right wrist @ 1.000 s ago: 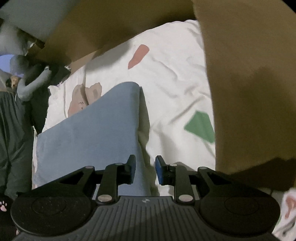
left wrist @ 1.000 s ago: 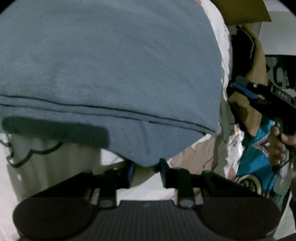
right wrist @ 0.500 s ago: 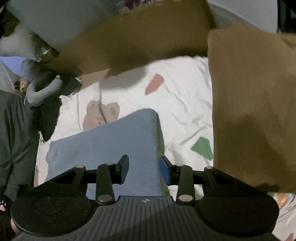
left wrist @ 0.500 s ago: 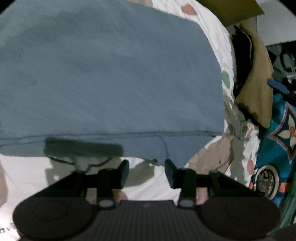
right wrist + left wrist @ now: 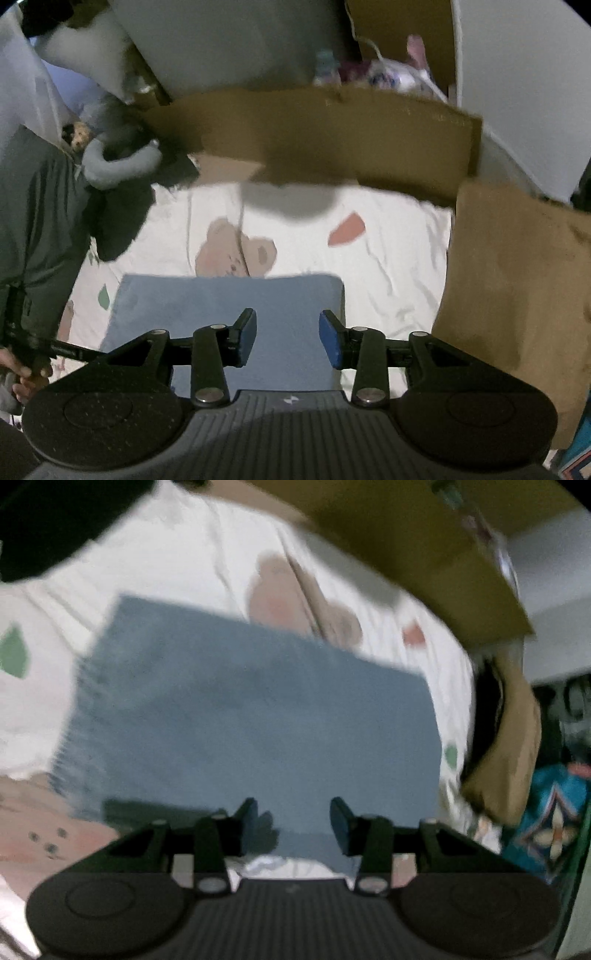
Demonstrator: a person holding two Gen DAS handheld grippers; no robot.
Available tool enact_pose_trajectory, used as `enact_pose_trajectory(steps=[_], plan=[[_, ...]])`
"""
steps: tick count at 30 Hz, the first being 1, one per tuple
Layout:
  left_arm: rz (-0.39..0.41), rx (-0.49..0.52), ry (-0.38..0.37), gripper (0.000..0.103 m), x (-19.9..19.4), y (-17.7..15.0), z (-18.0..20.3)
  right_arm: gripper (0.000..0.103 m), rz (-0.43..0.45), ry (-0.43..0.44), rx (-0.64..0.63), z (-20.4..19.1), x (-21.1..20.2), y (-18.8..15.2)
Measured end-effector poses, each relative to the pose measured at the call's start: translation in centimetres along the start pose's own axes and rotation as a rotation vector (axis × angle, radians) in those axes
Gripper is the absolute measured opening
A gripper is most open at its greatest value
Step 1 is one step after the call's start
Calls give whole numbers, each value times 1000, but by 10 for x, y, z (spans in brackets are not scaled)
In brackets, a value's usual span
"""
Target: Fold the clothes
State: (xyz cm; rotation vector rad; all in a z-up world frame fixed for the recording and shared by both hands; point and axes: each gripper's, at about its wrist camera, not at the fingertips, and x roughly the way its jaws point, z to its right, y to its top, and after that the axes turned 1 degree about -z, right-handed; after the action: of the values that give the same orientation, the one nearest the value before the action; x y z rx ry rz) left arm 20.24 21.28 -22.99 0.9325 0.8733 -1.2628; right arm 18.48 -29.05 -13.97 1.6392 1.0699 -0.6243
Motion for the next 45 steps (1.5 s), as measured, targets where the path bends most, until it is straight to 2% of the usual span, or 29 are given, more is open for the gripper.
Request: enact_pose_trajectory(steps=[8,16,18,21,23,27,31,33,37,45], plan=[[104,-52,85,50,-57,21,-4,50,62,-10,-8,-41,-33,18],[218,-101,76,66,-117,21,-11,60,130,-18,28,-76,-66,13],[239,-106,82,71,-128,21,-12,66,142,-33,21,-85,-74,10],[264,-96,86,72,-142,21,-15,80,168,-35,21,-98,-79,2],[270,-82,96,72,-145,23,-17,91,184,-30,25,-105,-81,-3],[286,-71,98,72,-149,26,-26,90,209,-37,45,-117,-73,-17],[278,-43,102,72,-147,28,-33,91,277,-104,-18,-133,-67,-31],[275,-27,108,72,-145,27,-37,91,300,-91,5,-136,-65,-37],[272,-11,120,72,-138,23,-43,91,309,-85,8,-141,-53,-45],[261,-10,95,72,-124,25,-54,90,295,-76,19,-160,-12,-60]])
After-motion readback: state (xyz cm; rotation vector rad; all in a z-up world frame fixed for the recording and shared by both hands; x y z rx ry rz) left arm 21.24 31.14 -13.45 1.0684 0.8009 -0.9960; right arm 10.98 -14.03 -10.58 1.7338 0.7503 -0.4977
